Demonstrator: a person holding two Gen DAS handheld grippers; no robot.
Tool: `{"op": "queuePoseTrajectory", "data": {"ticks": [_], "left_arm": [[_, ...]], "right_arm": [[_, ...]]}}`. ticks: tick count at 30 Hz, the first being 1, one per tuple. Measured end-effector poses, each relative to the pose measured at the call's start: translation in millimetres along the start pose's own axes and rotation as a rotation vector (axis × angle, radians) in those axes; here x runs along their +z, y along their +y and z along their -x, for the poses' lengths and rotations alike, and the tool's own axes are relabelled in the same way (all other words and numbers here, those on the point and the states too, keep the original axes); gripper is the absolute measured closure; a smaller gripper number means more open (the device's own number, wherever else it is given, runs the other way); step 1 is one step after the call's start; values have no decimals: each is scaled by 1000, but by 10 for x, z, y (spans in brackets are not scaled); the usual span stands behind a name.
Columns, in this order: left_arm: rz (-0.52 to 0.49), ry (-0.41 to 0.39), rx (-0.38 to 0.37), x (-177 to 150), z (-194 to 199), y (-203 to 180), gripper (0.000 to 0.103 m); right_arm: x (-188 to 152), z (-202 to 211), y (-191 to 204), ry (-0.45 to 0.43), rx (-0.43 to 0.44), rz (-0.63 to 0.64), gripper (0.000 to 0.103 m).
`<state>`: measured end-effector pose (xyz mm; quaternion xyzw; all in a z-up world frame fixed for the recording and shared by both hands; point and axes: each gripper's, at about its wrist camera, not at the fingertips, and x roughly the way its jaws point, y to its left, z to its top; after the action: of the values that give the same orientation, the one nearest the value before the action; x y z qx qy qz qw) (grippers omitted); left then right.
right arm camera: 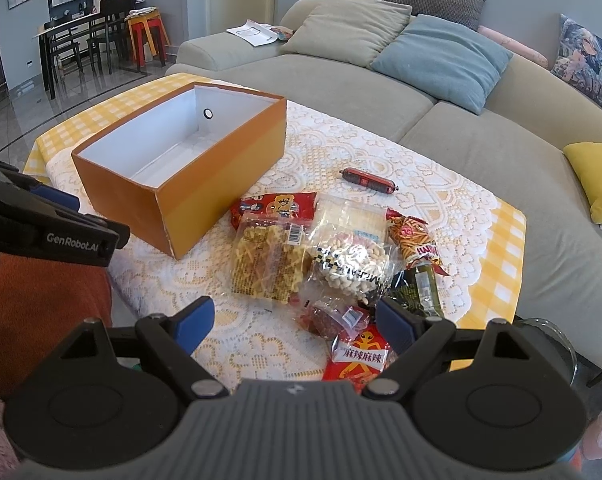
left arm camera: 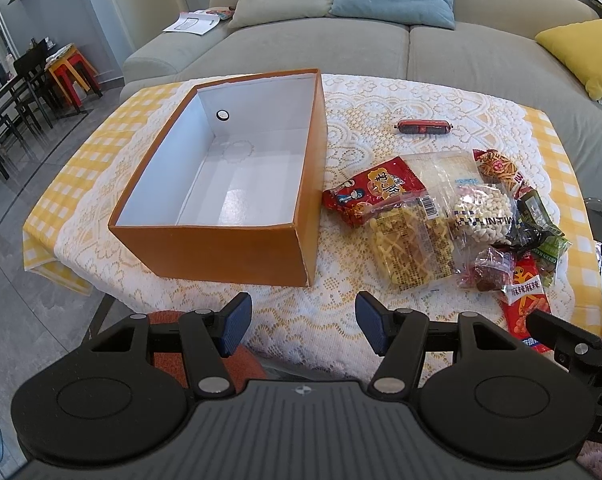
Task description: Organize snacks
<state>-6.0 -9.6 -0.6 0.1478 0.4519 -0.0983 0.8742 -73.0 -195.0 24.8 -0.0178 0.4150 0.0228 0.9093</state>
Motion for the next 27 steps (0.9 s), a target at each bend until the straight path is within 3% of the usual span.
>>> {"op": "queuePoseTrajectory", "data": {"ticks": [13,17,22,27], "left_arm": [[5,-13,-25,-36,33,74,32],[-10,-26,-70,-23,21,56,33],[-91,-64,-163,39,-3,-72,33],[-152,-42,-282,87,-167,-235,33]], "right_arm": [[-6,-6,38,4,-1,10,17],[-31,-27,22,7,10,8,17],[-81,-124,-124,19,13,-31,33],[-121,-316,-333,64,25,-122,42]]}}
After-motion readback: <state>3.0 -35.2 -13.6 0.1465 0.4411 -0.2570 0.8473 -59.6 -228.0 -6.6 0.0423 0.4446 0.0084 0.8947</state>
